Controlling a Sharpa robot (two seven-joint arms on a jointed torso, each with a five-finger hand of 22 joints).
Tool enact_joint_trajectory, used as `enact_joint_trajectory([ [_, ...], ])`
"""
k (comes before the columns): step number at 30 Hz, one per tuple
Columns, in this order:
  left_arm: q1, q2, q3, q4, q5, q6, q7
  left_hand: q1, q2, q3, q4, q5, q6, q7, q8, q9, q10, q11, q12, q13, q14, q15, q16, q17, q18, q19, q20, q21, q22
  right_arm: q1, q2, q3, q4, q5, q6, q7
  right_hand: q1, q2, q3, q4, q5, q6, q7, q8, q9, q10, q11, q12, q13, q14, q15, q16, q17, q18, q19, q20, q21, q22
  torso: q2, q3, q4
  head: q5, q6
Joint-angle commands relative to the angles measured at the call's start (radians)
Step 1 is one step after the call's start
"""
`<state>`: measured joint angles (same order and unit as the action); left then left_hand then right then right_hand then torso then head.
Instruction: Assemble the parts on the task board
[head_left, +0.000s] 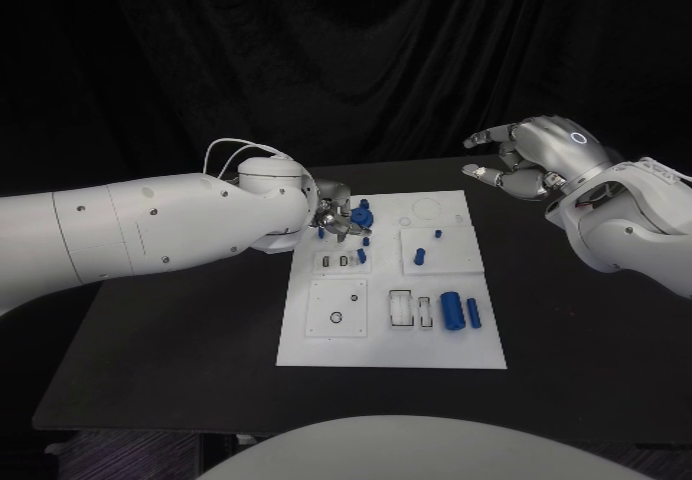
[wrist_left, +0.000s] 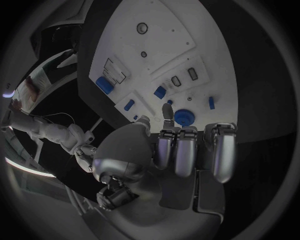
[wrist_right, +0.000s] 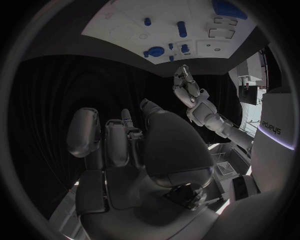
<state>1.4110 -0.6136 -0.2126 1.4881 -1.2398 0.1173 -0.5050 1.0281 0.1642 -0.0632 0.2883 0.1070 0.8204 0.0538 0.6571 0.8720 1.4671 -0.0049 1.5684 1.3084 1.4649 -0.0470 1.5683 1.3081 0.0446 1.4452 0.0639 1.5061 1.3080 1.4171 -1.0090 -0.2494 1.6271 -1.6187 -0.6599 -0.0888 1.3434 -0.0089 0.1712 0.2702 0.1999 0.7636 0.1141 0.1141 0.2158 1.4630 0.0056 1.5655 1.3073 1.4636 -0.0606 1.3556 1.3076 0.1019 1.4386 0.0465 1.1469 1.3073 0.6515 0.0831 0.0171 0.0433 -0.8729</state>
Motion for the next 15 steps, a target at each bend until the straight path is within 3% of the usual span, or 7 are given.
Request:
enact_joint_trajectory([
  [1, 0.002, 0.011, 0.001, -0.008, 0.150, 0.060, -0.099, -0.005, 0.004, -0.001, -0.005, 0.013, 0.012, -0.002, -0.015, 0.006, 0.104, -0.009, 0.002, 0.262, 0.106, -0.009, 0.003, 0.263, -0.008, 0.009, -0.005, 0.003, 0.138, -0.003, 0.000, 0.001, -0.003, -0.003, 0.015, -0.024, 0.001, 0.008, -0.001, 0.005, 0.009, 0.006, 0.000, 0.006, -0.001, 0.108, 0.007, 0.005, 0.263, 0.062, 0.004, 0.004, 0.051, -0.020, 0.007, 0.004, 0.005, 0.111, 0.001, 0.0037, -0.0007, 0.003, 0.000],
  [2, 0.002, 0.012, 0.001, -0.010, 0.159, 0.061, -0.102, -0.001, 0.005, 0.001, -0.007, 0.018, 0.014, -0.003, -0.020, 0.009, 0.104, -0.010, 0.002, 0.262, 0.106, -0.011, 0.003, 0.263, -0.009, 0.009, -0.006, 0.003, 0.138, -0.003, 0.000, 0.001, -0.003, -0.003, 0.016, -0.025, 0.002, 0.008, 0.000, 0.004, 0.015, 0.007, 0.001, 0.006, -0.003, 0.108, 0.007, 0.005, 0.263, 0.062, 0.004, 0.005, 0.052, -0.020, 0.007, 0.004, 0.004, 0.111, -0.014, 0.0061, -0.0062, 0.004, 0.000],
  [3, 0.002, 0.015, 0.001, -0.013, 0.172, 0.061, -0.105, 0.003, 0.007, 0.005, -0.009, 0.023, 0.016, -0.004, -0.025, 0.012, 0.104, -0.011, 0.002, 0.262, 0.106, -0.012, 0.003, 0.263, -0.008, 0.009, -0.007, 0.003, 0.137, -0.004, 0.001, 0.001, -0.004, -0.003, 0.017, -0.026, 0.004, 0.008, 0.001, 0.003, 0.019, 0.009, 0.001, 0.006, -0.004, 0.108, 0.007, 0.005, 0.263, 0.062, 0.004, 0.004, 0.051, -0.020, 0.007, 0.004, 0.004, 0.112, -0.015, 0.0073, -0.0073, 0.006, 0.000],
  [9, 0.001, 0.025, 0.001, -0.023, 0.205, 0.051, -0.114, 0.014, 0.004, 0.012, -0.014, 0.040, 0.031, -0.007, -0.052, 0.014, 0.104, -0.015, 0.002, 0.262, 0.106, -0.016, 0.003, 0.263, -0.009, 0.013, -0.012, 0.002, 0.139, -0.004, 0.002, 0.001, -0.007, -0.003, 0.022, -0.029, 0.006, 0.007, 0.002, 0.001, 0.028, 0.011, 0.001, 0.005, -0.006, 0.108, 0.008, 0.005, 0.263, 0.062, 0.004, 0.004, 0.051, -0.020, 0.007, 0.005, 0.004, 0.112, -0.015, 0.0070, -0.0068, 0.007, 0.000],
  [11, 0.001, 0.028, 0.001, -0.027, 0.209, 0.045, -0.112, 0.014, 0.004, 0.013, -0.011, 0.043, 0.041, -0.007, -0.073, 0.011, 0.104, -0.016, 0.002, 0.262, 0.106, -0.017, 0.003, 0.263, -0.009, 0.012, -0.013, 0.000, 0.138, -0.005, 0.003, 0.001, -0.008, -0.003, 0.023, -0.029, 0.006, 0.007, 0.002, 0.001, 0.028, 0.011, 0.001, 0.005, -0.006, 0.108, 0.008, 0.005, 0.263, 0.062, 0.004, 0.004, 0.051, -0.020, 0.007, 0.005, 0.004, 0.112, -0.015, 0.0070, -0.0071, 0.008, 0.000],
  [15, 0.000, 0.036, 0.001, -0.034, 0.213, 0.032, -0.105, 0.019, 0.000, 0.020, -0.011, 0.052, 0.064, -0.003, -0.145, -0.010, 0.104, -0.014, 0.002, 0.262, 0.106, -0.016, 0.003, 0.263, -0.007, 0.010, -0.014, -0.005, 0.133, -0.005, 0.004, 0.001, -0.009, -0.003, 0.025, -0.031, 0.006, 0.007, 0.002, 0.001, 0.030, 0.011, 0.002, 0.005, -0.006, 0.107, 0.008, 0.005, 0.263, 0.062, 0.005, 0.004, 0.051, -0.019, 0.006, 0.005, 0.003, 0.112, -0.017, 0.0068, -0.0059, 0.007, 0.000],
])
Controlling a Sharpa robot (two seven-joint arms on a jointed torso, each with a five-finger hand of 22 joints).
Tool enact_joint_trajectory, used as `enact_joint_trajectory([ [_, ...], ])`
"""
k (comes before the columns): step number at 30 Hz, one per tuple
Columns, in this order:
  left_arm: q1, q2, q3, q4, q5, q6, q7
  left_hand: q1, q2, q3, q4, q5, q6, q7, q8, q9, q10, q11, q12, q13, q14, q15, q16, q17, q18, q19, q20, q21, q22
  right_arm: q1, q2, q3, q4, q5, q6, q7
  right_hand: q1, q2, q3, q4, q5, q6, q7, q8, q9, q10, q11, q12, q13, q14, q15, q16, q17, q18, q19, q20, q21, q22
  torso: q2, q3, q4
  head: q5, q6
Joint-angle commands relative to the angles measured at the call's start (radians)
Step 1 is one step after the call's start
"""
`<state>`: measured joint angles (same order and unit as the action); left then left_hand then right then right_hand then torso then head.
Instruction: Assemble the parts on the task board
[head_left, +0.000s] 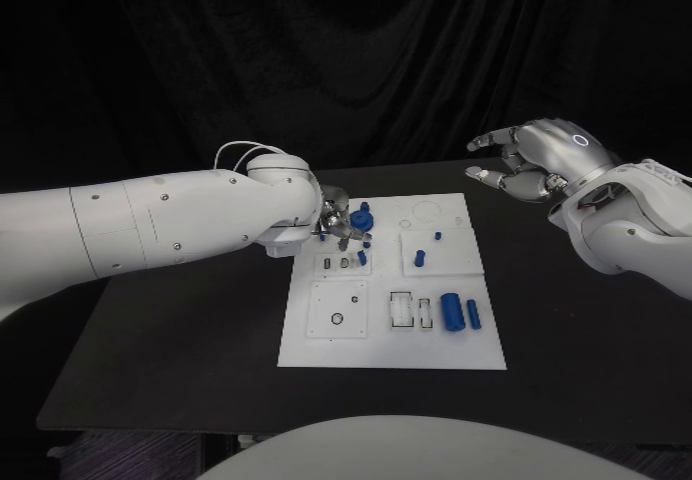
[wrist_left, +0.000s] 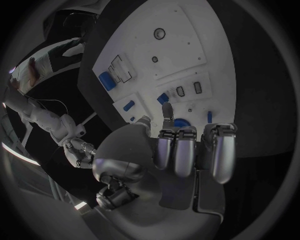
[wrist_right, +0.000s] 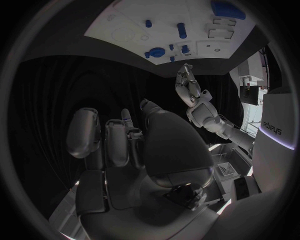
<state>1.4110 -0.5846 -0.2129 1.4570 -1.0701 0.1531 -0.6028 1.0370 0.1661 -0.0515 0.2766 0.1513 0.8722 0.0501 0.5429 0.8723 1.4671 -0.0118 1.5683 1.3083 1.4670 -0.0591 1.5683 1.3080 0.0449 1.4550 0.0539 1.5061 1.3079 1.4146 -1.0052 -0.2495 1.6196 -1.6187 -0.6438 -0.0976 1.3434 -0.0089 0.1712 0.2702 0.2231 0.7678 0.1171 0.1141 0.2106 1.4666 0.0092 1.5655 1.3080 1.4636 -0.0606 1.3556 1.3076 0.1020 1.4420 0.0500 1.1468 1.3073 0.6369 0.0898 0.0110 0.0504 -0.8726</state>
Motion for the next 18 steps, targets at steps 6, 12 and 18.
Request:
enact_joint_trajectory([
  [6, -0.001, 0.017, 0.001, -0.010, 0.045, -0.034, 0.006, 0.019, -0.004, 0.018, -0.002, 0.029, 0.036, 0.005, -0.095, -0.032, 0.104, -0.003, 0.002, 0.262, 0.104, 0.000, 0.003, 0.263, -0.006, -0.004, -0.001, -0.011, 0.130, -0.002, -0.002, 0.001, -0.001, -0.003, 0.012, -0.025, 0.006, 0.007, 0.002, 0.001, 0.008, 0.008, -0.001, 0.005, -0.001, 0.096, 0.005, -0.002, 0.255, 0.062, 0.005, 0.001, 0.048, -0.019, 0.002, 0.001, -0.001, 0.111, -0.001, 0.0000, -0.0022, 0.001, 0.000],
  [12, -0.003, 0.024, 0.001, -0.023, 0.045, -0.049, 0.009, 0.026, -0.006, 0.026, -0.006, 0.052, 0.057, 0.003, -0.121, -0.038, 0.104, -0.004, 0.002, 0.262, 0.104, -0.001, 0.003, 0.263, -0.007, -0.002, -0.001, -0.011, 0.132, -0.003, -0.004, 0.001, 0.000, -0.003, 0.017, -0.028, 0.006, 0.007, 0.002, 0.001, 0.009, 0.009, -0.001, 0.005, -0.001, 0.089, 0.005, -0.008, 0.248, 0.061, 0.005, -0.002, 0.045, -0.018, 0.001, 0.001, -0.004, 0.110, -0.001, -0.0007, -0.0022, 0.001, 0.000],
  [18, -0.010, 0.035, 0.001, -0.040, 0.045, -0.064, 0.011, 0.055, -0.013, 0.050, -0.028, 0.090, 0.075, 0.003, -0.166, -0.051, 0.104, -0.004, 0.002, 0.262, 0.104, -0.002, 0.003, 0.263, -0.006, -0.002, -0.002, -0.014, 0.132, -0.003, -0.004, 0.001, 0.000, -0.003, 0.019, -0.028, 0.005, 0.007, 0.002, 0.002, 0.010, 0.009, -0.001, 0.005, -0.002, 0.083, 0.005, -0.013, 0.243, 0.060, 0.005, -0.005, 0.043, -0.017, 0.000, 0.001, -0.008, 0.108, 0.000, -0.0021, -0.0021, 0.003, 0.000],
])
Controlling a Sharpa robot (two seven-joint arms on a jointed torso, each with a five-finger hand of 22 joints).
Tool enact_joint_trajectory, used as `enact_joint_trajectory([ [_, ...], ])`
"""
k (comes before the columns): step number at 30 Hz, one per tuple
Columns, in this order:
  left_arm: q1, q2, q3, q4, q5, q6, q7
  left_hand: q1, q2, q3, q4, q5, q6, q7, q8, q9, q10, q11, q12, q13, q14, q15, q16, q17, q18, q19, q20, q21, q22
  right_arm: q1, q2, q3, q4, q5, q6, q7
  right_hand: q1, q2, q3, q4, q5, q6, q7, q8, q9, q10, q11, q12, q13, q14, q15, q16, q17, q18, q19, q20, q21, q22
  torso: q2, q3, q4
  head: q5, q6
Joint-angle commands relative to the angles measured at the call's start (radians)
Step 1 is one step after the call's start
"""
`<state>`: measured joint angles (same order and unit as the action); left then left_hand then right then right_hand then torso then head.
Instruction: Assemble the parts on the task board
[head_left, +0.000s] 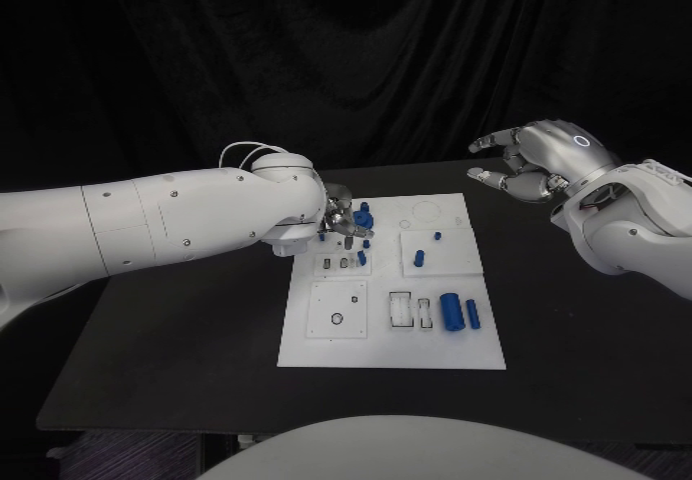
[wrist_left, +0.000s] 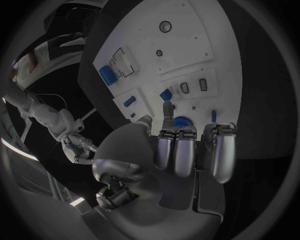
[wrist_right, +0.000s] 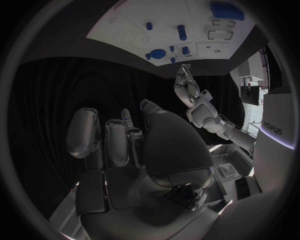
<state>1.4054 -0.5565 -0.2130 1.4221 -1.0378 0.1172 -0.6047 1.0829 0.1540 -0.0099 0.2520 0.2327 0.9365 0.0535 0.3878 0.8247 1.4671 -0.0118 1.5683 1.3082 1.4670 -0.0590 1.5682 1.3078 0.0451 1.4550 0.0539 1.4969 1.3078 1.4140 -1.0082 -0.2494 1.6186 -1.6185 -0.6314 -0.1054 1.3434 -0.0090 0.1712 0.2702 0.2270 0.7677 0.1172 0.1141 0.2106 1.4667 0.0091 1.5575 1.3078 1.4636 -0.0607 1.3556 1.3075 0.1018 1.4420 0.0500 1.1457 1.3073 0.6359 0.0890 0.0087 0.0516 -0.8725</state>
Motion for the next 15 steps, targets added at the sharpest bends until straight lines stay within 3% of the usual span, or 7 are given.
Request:
enact_joint_trajectory([
  [1, -0.006, 0.008, 0.001, -0.008, 0.013, -0.031, 0.013, 0.010, -0.001, 0.010, -0.004, 0.010, 0.012, -0.001, -0.012, -0.004, 0.104, -0.004, 0.002, 0.263, 0.104, -0.002, 0.003, 0.263, -0.006, -0.002, -0.002, -0.005, 0.132, -0.003, -0.001, 0.001, 0.001, -0.003, 0.007, -0.020, 0.005, 0.007, 0.002, 0.002, 0.006, 0.009, -0.001, 0.005, -0.002, 0.083, 0.005, -0.005, 0.243, 0.060, 0.005, -0.005, 0.043, -0.017, 0.000, 0.001, -0.007, 0.108, 0.001, -0.0016, 0.0004, 0.001, 0.000],
  [7, -0.020, 0.013, 0.001, -0.023, 0.013, -0.050, 0.020, 0.030, -0.007, 0.029, -0.020, 0.038, 0.025, -0.002, -0.034, -0.007, 0.104, -0.006, 0.002, 0.263, 0.104, -0.003, 0.003, 0.263, -0.006, -0.001, -0.002, -0.006, 0.133, -0.004, -0.002, 0.001, 0.003, -0.003, 0.010, -0.020, 0.005, 0.007, 0.002, 0.002, 0.006, 0.010, -0.001, 0.005, -0.002, 0.081, 0.005, -0.007, 0.241, 0.060, 0.005, -0.006, 0.042, -0.017, -0.001, 0.002, -0.008, 0.108, 0.002, -0.0011, 0.0010, -0.003, 0.000],
  [15, -0.037, 0.018, 0.001, -0.031, 0.012, -0.084, 0.037, 0.029, -0.009, 0.030, -0.020, 0.037, 0.030, -0.003, -0.035, -0.007, 0.104, -0.006, 0.002, 0.263, 0.104, -0.003, 0.003, 0.263, -0.007, 0.001, -0.003, -0.005, 0.135, -0.005, -0.003, 0.001, 0.003, -0.003, 0.014, -0.021, 0.005, 0.007, 0.002, 0.002, 0.006, 0.010, -0.001, 0.005, -0.002, 0.081, 0.005, -0.007, 0.241, 0.060, 0.005, -0.006, 0.042, -0.017, -0.001, 0.002, -0.008, 0.108, 0.002, -0.0022, 0.0024, -0.005, 0.000],
])
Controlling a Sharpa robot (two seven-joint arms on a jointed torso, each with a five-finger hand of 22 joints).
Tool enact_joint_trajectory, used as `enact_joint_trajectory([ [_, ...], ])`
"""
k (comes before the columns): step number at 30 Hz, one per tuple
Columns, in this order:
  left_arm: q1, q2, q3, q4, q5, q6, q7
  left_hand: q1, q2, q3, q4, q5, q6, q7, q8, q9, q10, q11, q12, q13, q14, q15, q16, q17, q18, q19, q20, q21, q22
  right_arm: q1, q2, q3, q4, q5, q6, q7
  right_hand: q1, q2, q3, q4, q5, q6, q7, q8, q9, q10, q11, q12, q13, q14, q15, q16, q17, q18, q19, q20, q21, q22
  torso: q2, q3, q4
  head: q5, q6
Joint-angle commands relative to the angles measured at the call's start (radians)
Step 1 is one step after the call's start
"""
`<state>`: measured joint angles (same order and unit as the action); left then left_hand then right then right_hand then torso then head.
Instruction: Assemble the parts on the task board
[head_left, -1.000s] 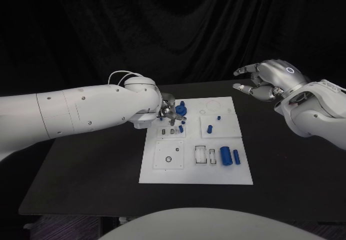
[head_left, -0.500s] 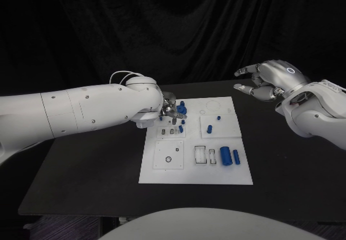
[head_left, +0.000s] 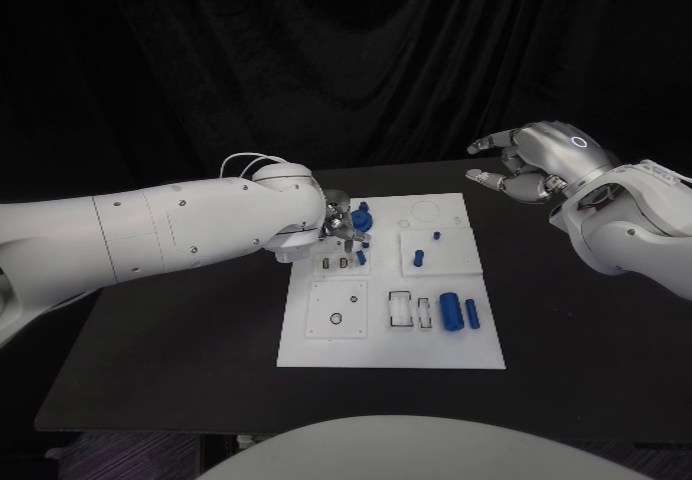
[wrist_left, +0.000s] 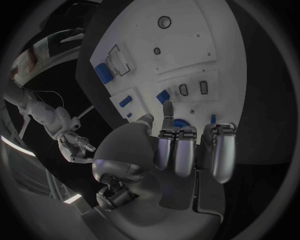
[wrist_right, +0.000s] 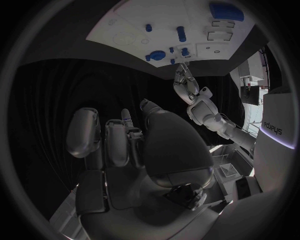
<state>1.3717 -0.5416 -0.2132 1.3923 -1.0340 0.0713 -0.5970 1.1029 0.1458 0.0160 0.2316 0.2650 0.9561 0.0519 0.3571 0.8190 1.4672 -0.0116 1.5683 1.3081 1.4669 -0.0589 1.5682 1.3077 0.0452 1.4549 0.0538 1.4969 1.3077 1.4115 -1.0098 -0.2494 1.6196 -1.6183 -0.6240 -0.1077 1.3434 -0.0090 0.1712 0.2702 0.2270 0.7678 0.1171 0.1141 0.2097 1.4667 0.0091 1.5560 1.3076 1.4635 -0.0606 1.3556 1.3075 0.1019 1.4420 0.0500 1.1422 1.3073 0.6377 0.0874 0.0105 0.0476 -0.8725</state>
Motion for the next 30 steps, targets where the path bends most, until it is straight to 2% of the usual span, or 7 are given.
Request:
enact_joint_trajectory([
  [1, -0.005, 0.004, 0.001, -0.002, 0.008, -0.040, 0.031, 0.010, -0.002, 0.004, 0.000, 0.003, 0.013, -0.002, -0.005, -0.001, 0.104, -0.006, 0.003, 0.263, 0.104, -0.004, 0.003, 0.263, -0.007, 0.001, -0.003, -0.005, 0.136, -0.003, -0.001, 0.001, 0.002, -0.003, 0.007, -0.018, 0.005, 0.007, 0.002, 0.002, 0.006, 0.010, 0.000, 0.005, -0.001, 0.081, 0.005, -0.005, 0.242, 0.060, 0.005, -0.006, 0.042, -0.017, -0.001, 0.002, -0.004, 0.108, 0.000, -0.0007, 0.0002, 0.000, 0.000],
  [6, -0.011, 0.007, 0.001, -0.009, 0.008, -0.036, 0.031, 0.007, -0.003, 0.005, 0.001, -0.004, 0.020, -0.002, -0.007, 0.000, 0.104, -0.007, 0.003, 0.263, 0.104, -0.004, 0.003, 0.263, -0.007, 0.002, -0.003, -0.005, 0.136, -0.003, -0.001, 0.001, 0.002, -0.003, 0.008, -0.018, 0.005, 0.007, 0.002, 0.002, 0.007, 0.011, 0.000, 0.005, -0.001, 0.080, 0.005, -0.006, 0.240, 0.060, 0.005, -0.005, 0.042, -0.017, -0.001, 0.002, -0.005, 0.108, -0.002, 0.0004, -0.0023, 0.002, 0.000],
  [14, -0.022, 0.013, 0.001, -0.021, 0.007, -0.036, 0.034, -0.001, -0.004, 0.006, 0.009, -0.017, 0.030, -0.004, -0.013, 0.001, 0.104, -0.008, 0.003, 0.263, 0.104, -0.005, 0.003, 0.263, -0.007, 0.001, -0.004, -0.006, 0.135, -0.004, 0.000, 0.001, 0.002, -0.003, 0.011, -0.017, 0.005, 0.007, 0.002, 0.002, 0.008, 0.011, 0.000, 0.005, -0.002, 0.079, 0.005, -0.007, 0.239, 0.060, 0.005, -0.006, 0.042, -0.017, -0.001, 0.002, -0.006, 0.108, -0.002, 0.0000, -0.0008, -0.003, 0.000],
  [23, -0.035, 0.020, 0.001, -0.035, 0.007, -0.030, 0.033, -0.003, -0.004, 0.006, 0.011, -0.020, 0.033, -0.004, -0.014, 0.001, 0.104, -0.008, 0.003, 0.263, 0.104, -0.005, 0.003, 0.263, -0.006, -0.001, -0.004, -0.007, 0.134, -0.005, 0.000, 0.001, 0.001, -0.002, 0.016, -0.015, 0.005, 0.007, 0.002, 0.001, 0.009, 0.012, 0.000, 0.005, -0.002, 0.078, 0.006, -0.008, 0.239, 0.059, 0.005, -0.007, 0.040, -0.017, -0.001, 0.002, -0.006, 0.108, -0.001, 0.0002, -0.0007, 0.001, 0.000],
  [30, -0.044, 0.025, 0.001, -0.041, 0.008, -0.025, 0.037, -0.003, -0.002, 0.008, 0.012, -0.019, 0.036, -0.005, -0.015, 0.002, 0.104, -0.008, 0.003, 0.263, 0.104, -0.005, 0.003, 0.263, -0.005, -0.004, -0.004, -0.010, 0.130, -0.005, 0.001, 0.001, 0.001, 0.016, 0.019, -0.010, 0.007, 0.007, 0.003, 0.001, 0.010, 0.014, 0.000, 0.005, -0.003, 0.078, 0.006, -0.008, 0.238, 0.059, 0.006, -0.008, 0.040, -0.017, -0.002, 0.002, -0.007, 0.108, -0.001, 0.0002, -0.0031, 0.002, 0.000],
])
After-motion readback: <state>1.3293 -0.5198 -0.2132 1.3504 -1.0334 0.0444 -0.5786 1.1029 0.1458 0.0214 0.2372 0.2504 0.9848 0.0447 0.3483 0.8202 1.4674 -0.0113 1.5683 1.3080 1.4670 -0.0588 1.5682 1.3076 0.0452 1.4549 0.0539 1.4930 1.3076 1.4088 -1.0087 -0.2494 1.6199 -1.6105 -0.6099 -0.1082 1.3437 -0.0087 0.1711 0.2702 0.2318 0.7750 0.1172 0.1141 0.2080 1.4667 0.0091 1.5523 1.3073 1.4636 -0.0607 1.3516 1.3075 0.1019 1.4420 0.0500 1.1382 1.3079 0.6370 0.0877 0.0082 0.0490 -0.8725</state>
